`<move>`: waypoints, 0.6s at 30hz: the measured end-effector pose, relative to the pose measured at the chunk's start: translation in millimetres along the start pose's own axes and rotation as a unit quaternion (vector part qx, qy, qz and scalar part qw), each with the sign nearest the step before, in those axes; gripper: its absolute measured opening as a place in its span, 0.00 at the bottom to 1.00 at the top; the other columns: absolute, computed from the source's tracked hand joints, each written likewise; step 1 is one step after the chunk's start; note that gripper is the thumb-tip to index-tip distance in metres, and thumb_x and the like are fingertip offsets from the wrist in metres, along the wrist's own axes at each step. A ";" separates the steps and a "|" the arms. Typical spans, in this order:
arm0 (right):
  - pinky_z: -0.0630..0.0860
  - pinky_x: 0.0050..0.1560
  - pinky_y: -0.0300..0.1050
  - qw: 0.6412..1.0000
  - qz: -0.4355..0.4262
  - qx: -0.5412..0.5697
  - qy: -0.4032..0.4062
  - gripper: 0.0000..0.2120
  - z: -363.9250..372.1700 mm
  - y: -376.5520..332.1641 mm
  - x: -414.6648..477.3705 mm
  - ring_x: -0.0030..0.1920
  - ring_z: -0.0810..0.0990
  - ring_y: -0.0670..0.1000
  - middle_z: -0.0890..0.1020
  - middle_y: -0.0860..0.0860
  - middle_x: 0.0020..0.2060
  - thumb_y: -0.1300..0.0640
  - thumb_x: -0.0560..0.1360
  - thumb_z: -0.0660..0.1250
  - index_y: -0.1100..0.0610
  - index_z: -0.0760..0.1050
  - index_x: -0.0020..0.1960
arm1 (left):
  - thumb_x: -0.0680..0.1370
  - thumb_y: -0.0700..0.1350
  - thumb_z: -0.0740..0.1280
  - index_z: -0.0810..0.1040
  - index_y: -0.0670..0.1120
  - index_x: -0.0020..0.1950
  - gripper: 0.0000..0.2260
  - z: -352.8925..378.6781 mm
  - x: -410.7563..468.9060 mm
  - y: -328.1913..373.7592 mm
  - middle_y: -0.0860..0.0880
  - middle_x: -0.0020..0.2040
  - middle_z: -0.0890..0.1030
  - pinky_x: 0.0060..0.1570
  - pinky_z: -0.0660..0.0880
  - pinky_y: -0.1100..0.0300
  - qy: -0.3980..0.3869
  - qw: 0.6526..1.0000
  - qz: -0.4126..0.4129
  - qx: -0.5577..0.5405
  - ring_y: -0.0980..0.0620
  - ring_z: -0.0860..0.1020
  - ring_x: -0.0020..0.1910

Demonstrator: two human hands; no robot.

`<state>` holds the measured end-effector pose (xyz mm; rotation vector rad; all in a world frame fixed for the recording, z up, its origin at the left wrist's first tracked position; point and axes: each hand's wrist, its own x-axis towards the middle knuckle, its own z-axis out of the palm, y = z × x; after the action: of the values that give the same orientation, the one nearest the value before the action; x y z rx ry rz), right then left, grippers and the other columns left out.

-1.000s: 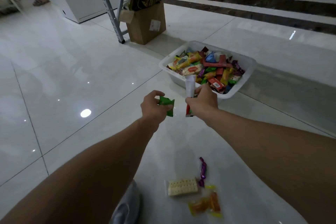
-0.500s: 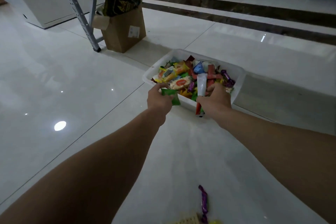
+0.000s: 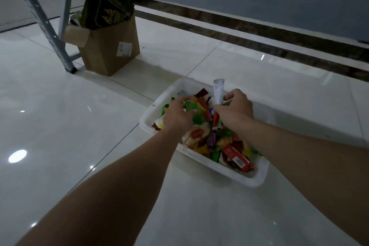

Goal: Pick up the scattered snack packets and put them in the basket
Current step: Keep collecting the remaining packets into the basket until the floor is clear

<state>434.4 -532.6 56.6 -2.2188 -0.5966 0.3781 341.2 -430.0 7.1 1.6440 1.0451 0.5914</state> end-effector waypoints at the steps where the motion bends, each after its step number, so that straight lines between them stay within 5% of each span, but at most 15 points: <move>1: 0.77 0.37 0.45 1.000 -0.001 -0.002 0.001 0.13 4.1 -3.1 8.0 0.41 0.76 0.50 0.76 0.51 0.45 0.56 0.72 0.71 0.54 0.69 0.51 | 0.74 0.42 0.71 0.76 0.55 0.61 0.17 -0.4 7.0 -4.6 0.50 0.60 0.77 0.58 0.77 0.49 -0.007 0.999 0.013 0.032 0.49 0.77 0.57; 8: 0.70 0.32 0.39 0.999 -0.021 -0.037 -0.013 0.11 31.2 -18.6 49.2 0.38 0.75 0.47 0.80 0.53 0.49 0.57 0.73 0.70 0.54 0.73 0.54 | 0.75 0.43 0.71 0.76 0.49 0.65 0.18 -15.7 32.7 -26.9 0.48 0.62 0.77 0.58 0.76 0.55 -0.023 0.991 0.078 0.109 0.52 0.76 0.55; 13: 0.73 0.55 0.43 0.996 -0.027 -0.078 -0.012 0.26 42.4 -15.4 50.7 0.59 0.74 0.53 0.73 0.53 0.65 0.58 0.74 0.71 0.54 0.68 0.70 | 0.75 0.47 0.71 0.75 0.50 0.65 0.19 -21.3 26.3 -31.3 0.48 0.62 0.75 0.61 0.74 0.52 -0.036 0.986 0.099 0.126 0.49 0.74 0.60; 18: 0.72 0.65 0.52 0.993 -0.056 -0.102 -0.013 0.27 26.3 -7.3 31.8 0.65 0.72 0.56 0.72 0.54 0.67 0.55 0.74 0.71 0.53 0.68 0.71 | 0.75 0.46 0.71 0.74 0.50 0.66 0.19 -29.0 6.6 -23.8 0.49 0.65 0.74 0.61 0.70 0.55 -0.028 0.986 0.098 0.135 0.49 0.72 0.63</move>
<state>447.3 -495.2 42.9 -2.3647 -0.8016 0.2996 313.3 -408.1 -6.5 2.0069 0.9607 0.5443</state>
